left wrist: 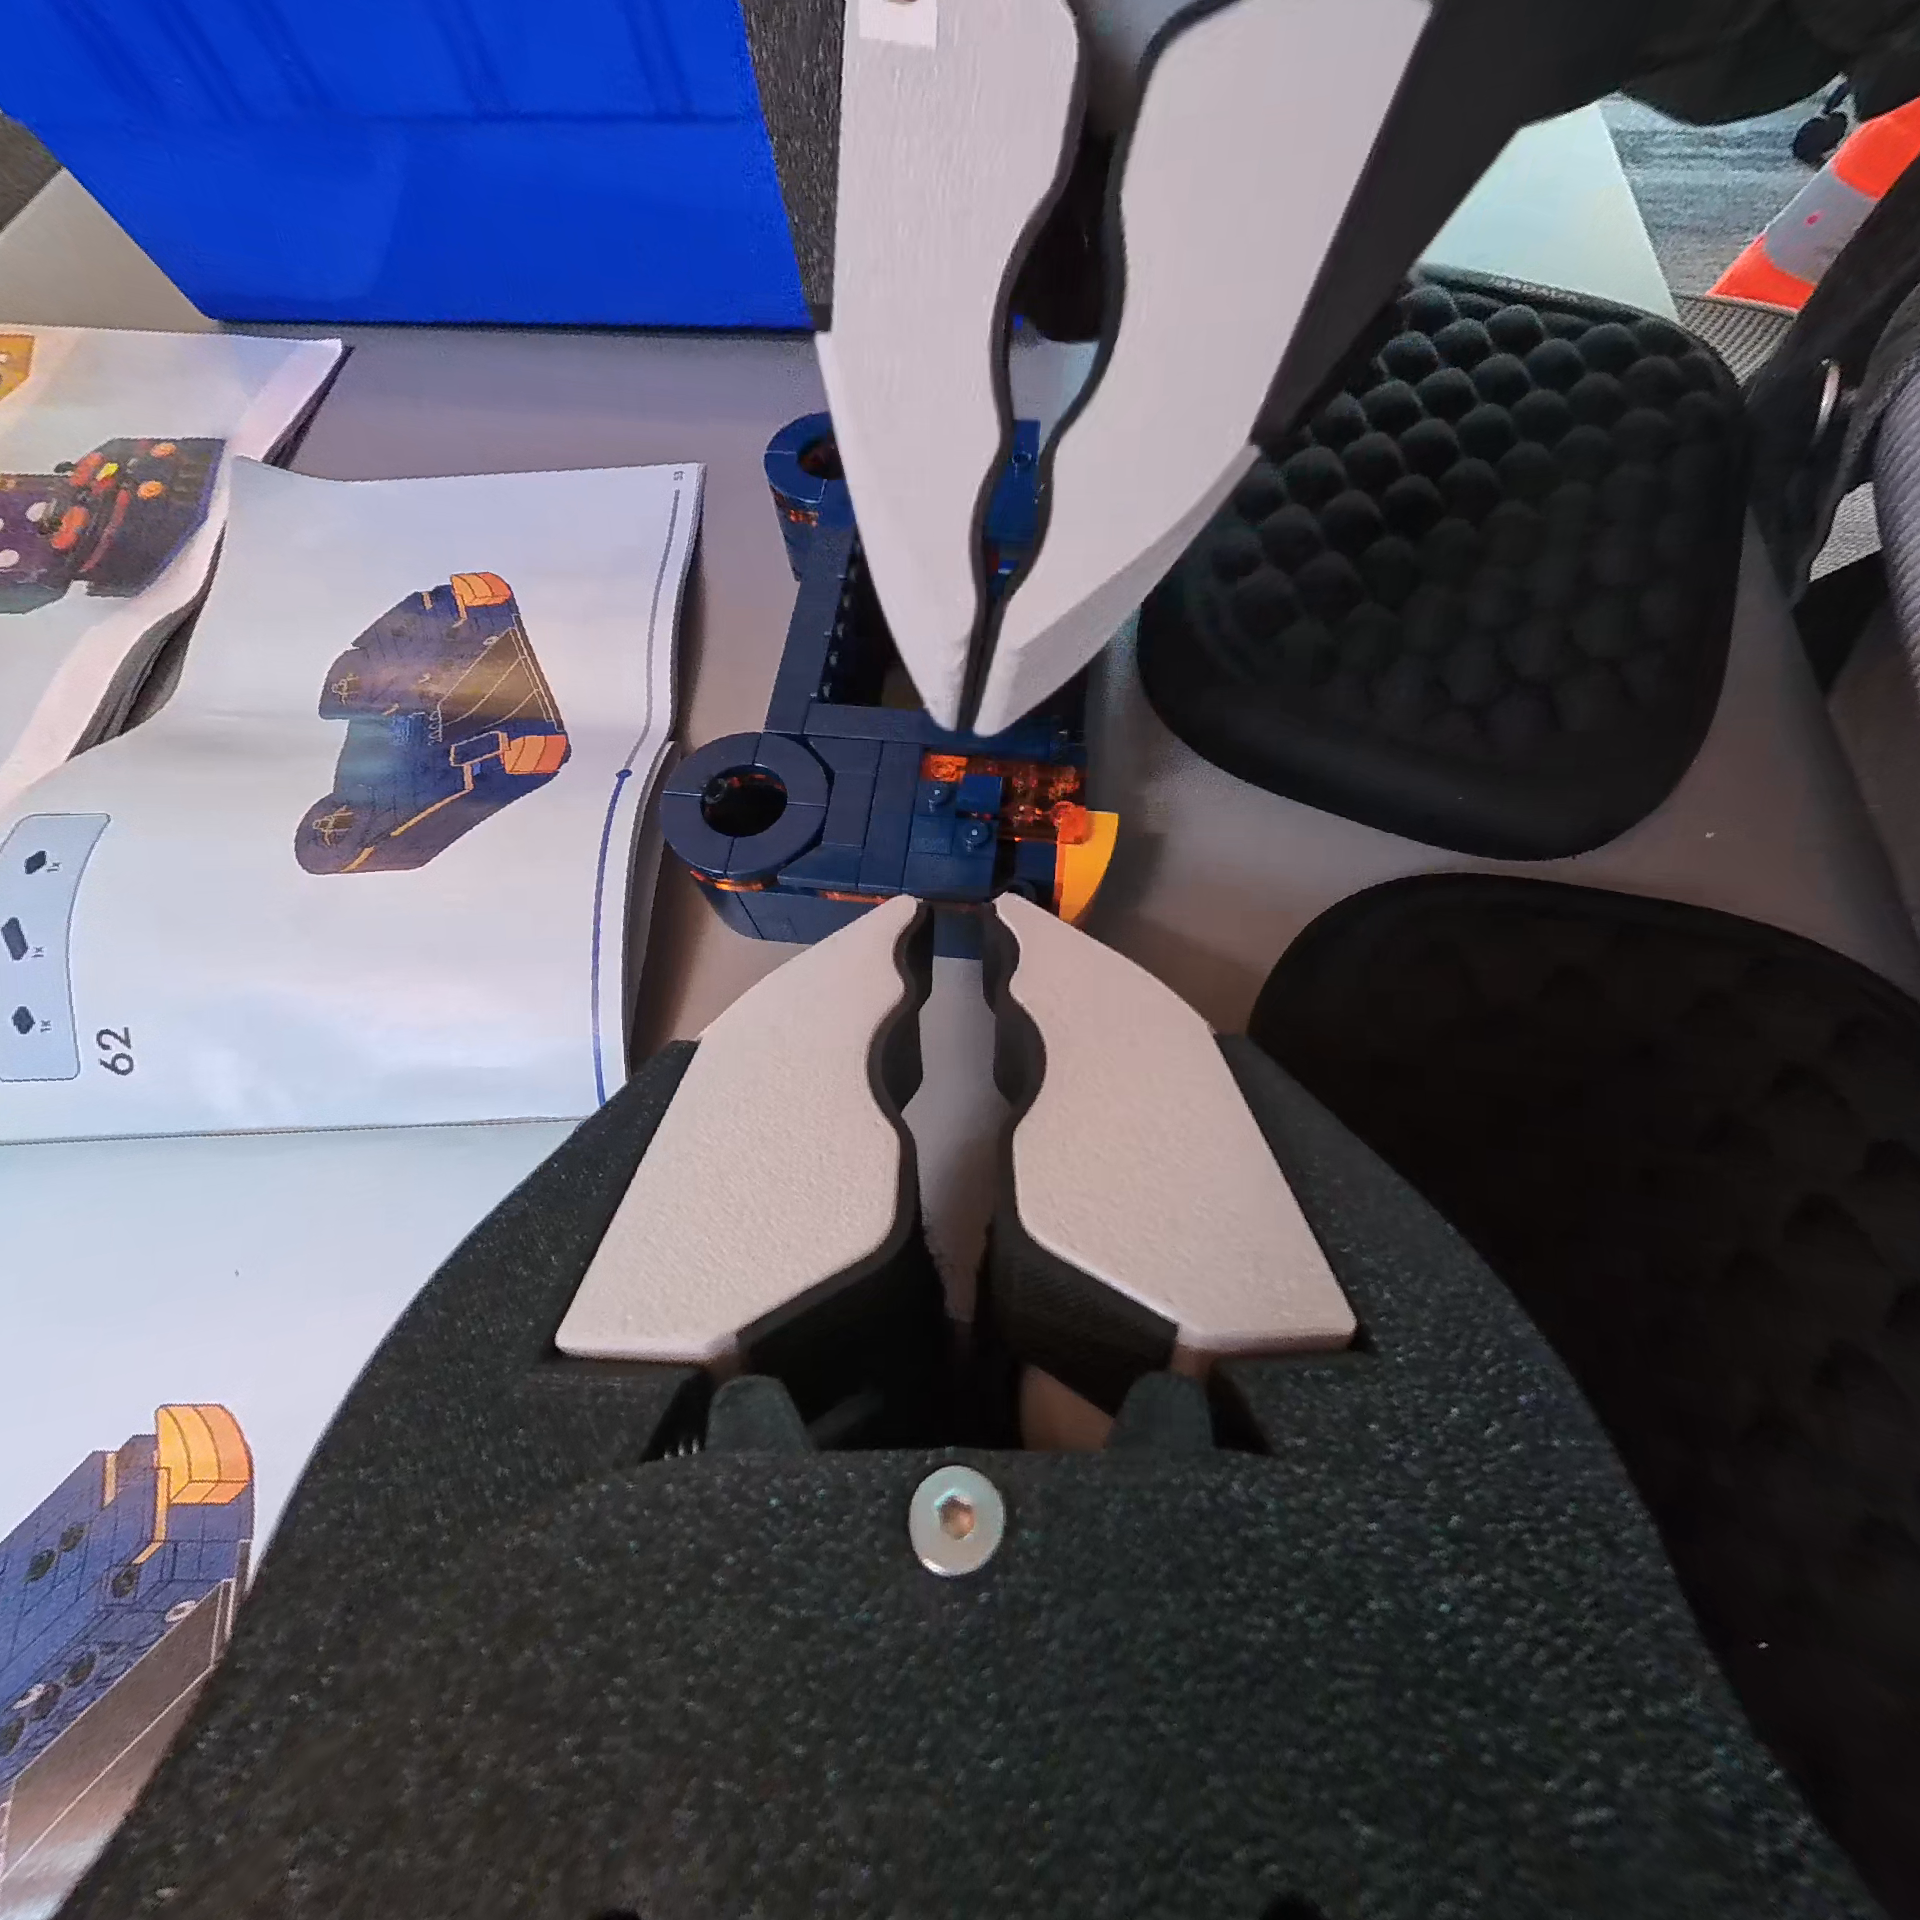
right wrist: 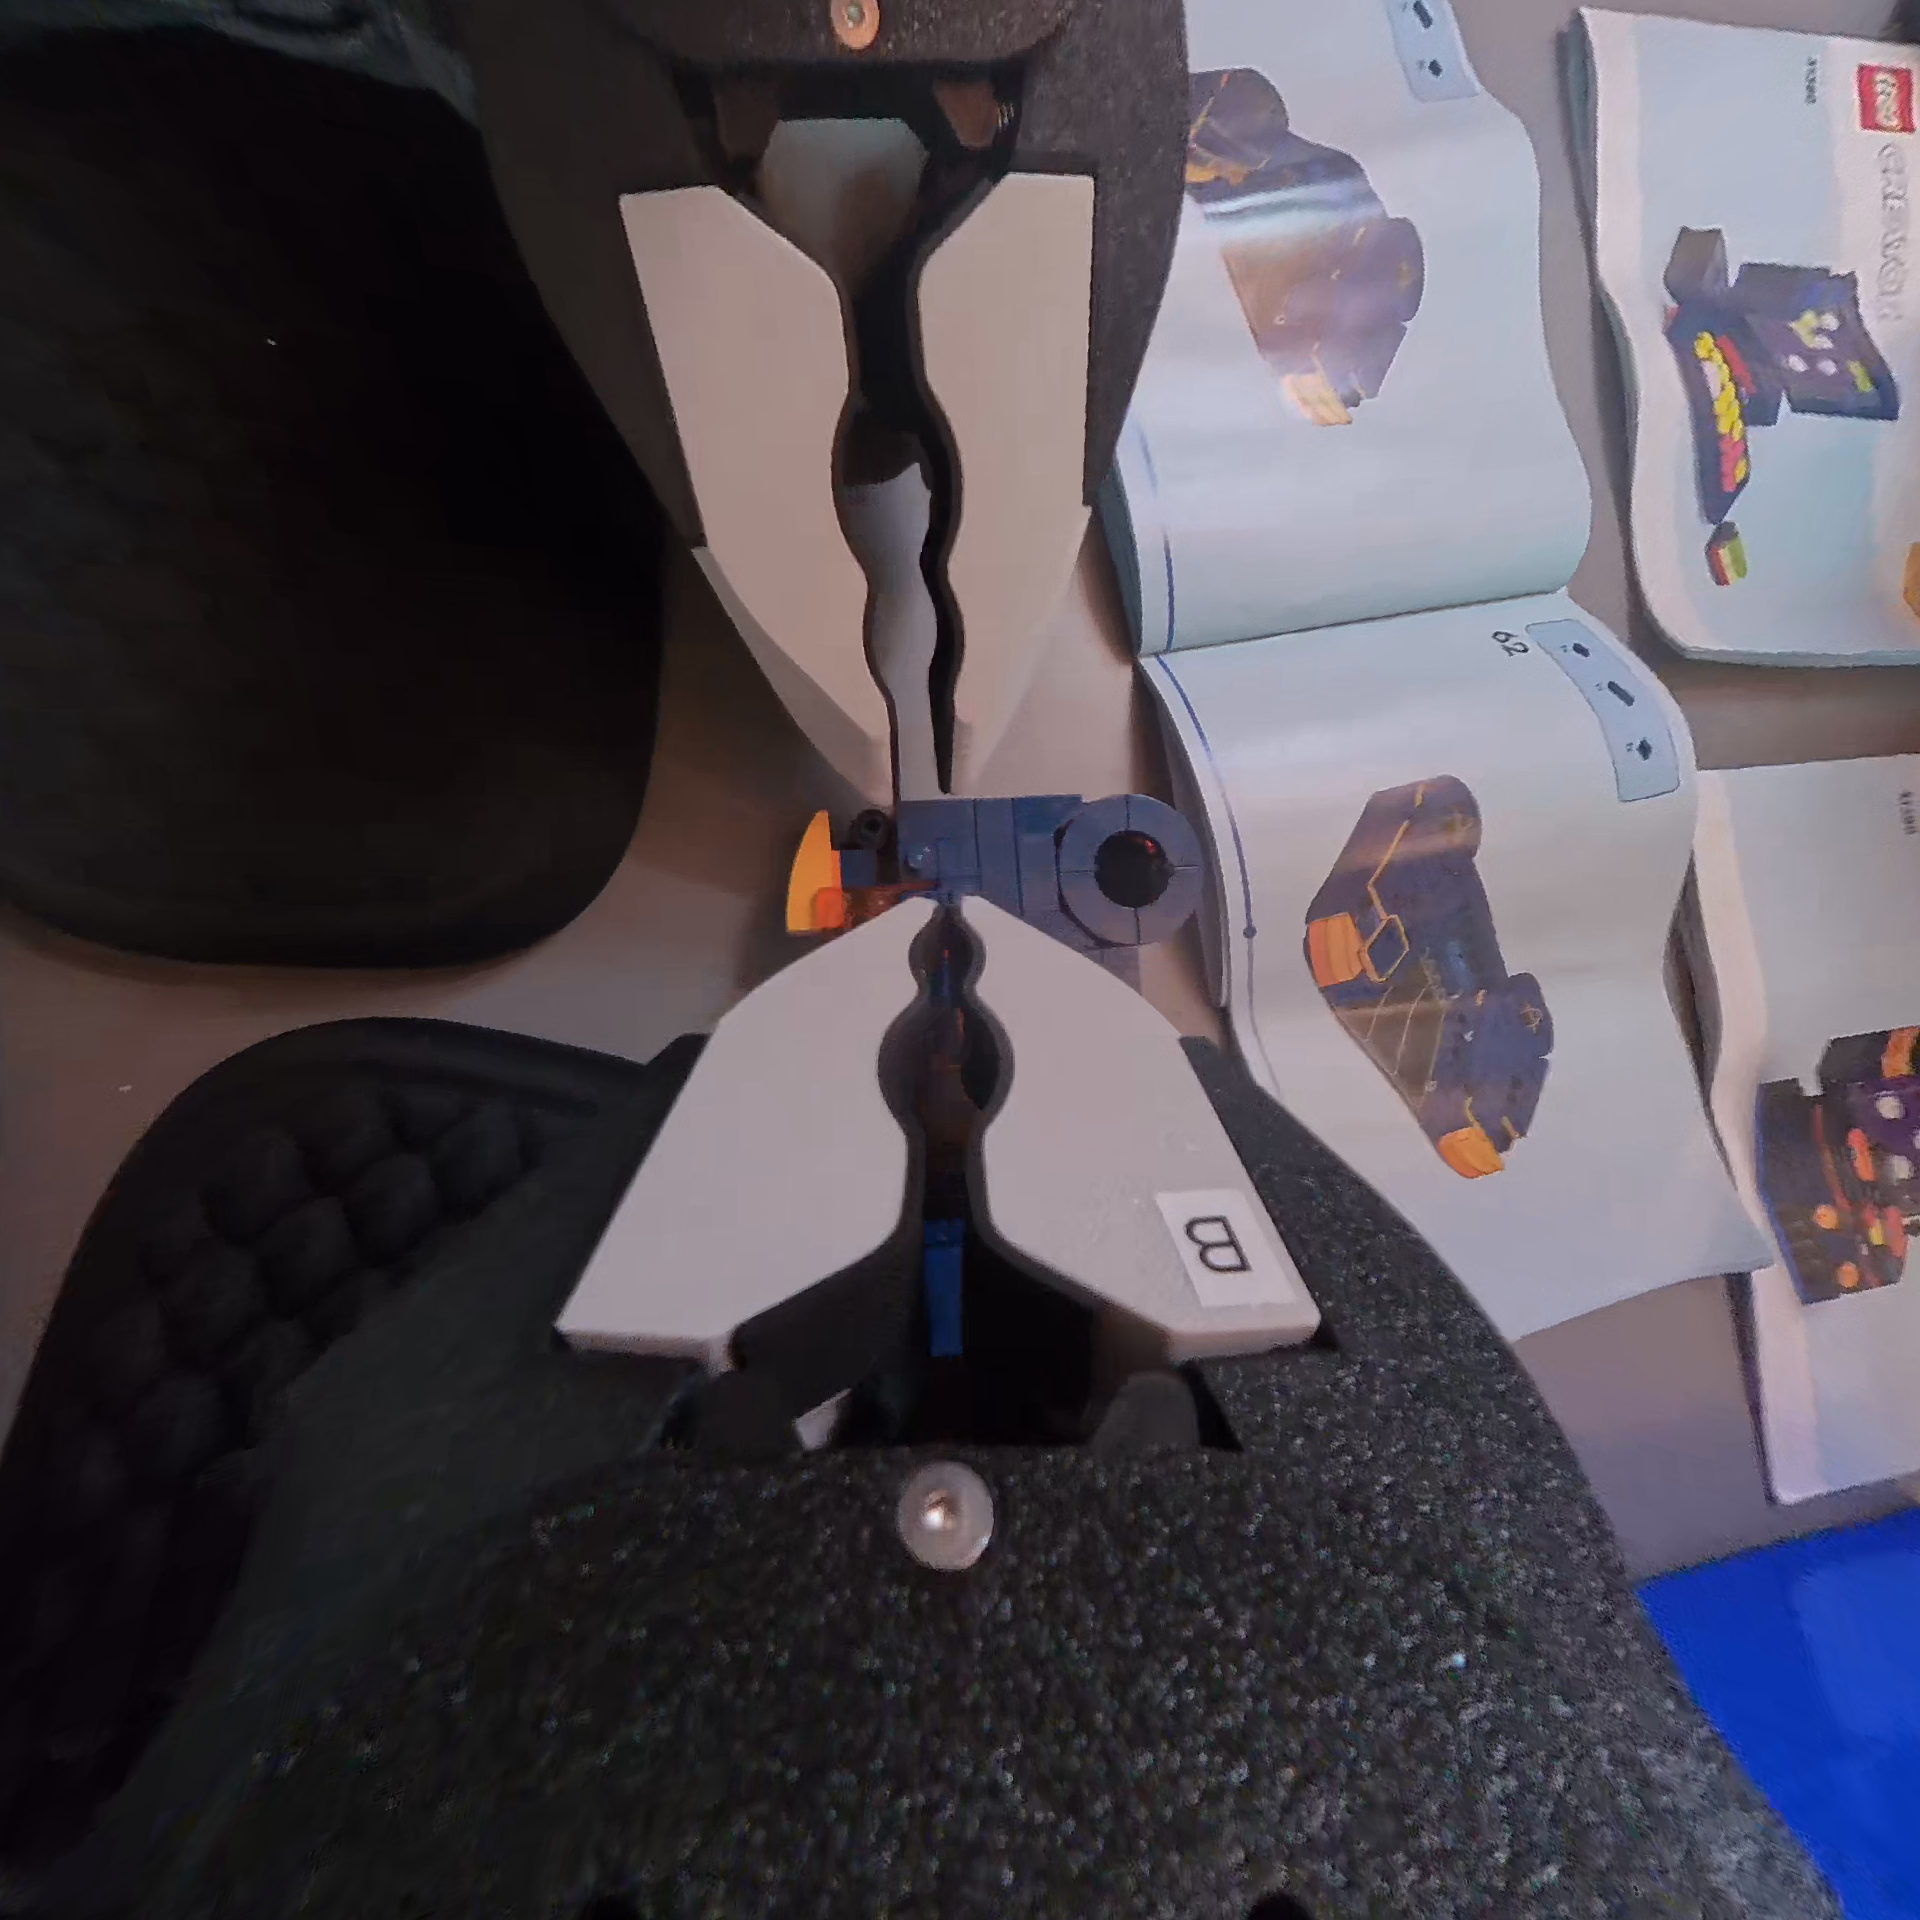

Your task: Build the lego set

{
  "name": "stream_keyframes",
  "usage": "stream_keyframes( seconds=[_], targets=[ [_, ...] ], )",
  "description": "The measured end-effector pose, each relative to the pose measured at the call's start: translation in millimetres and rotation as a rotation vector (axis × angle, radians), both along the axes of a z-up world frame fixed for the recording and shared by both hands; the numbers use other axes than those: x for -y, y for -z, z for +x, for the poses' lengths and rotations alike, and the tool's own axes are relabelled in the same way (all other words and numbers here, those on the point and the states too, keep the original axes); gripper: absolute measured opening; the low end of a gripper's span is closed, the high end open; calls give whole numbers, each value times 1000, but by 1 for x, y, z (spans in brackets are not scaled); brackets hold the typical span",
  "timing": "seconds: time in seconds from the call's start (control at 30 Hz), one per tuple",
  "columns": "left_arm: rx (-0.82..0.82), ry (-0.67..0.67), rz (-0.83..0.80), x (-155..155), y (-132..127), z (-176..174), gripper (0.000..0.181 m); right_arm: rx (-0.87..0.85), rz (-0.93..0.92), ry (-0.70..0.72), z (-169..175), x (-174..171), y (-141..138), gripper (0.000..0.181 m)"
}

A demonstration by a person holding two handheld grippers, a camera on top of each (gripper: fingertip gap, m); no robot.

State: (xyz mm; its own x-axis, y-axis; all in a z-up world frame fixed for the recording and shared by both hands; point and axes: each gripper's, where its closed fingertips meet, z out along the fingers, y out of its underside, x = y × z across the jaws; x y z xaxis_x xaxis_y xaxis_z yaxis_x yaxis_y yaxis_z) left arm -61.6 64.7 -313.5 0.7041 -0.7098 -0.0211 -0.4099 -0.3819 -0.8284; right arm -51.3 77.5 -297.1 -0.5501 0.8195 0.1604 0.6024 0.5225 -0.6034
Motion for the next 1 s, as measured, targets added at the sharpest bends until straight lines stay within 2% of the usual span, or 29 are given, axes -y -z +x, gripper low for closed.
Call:
stream_keyframes(
  seconds=[0.23,1.0],
  targets=[
    [15,0,-2,0,0,1,8,27,-60,-15,0,5,8,0],
    [47,10,-16,0,1,3,5,168,18,-55,-1,5,13,0]
  ],
)
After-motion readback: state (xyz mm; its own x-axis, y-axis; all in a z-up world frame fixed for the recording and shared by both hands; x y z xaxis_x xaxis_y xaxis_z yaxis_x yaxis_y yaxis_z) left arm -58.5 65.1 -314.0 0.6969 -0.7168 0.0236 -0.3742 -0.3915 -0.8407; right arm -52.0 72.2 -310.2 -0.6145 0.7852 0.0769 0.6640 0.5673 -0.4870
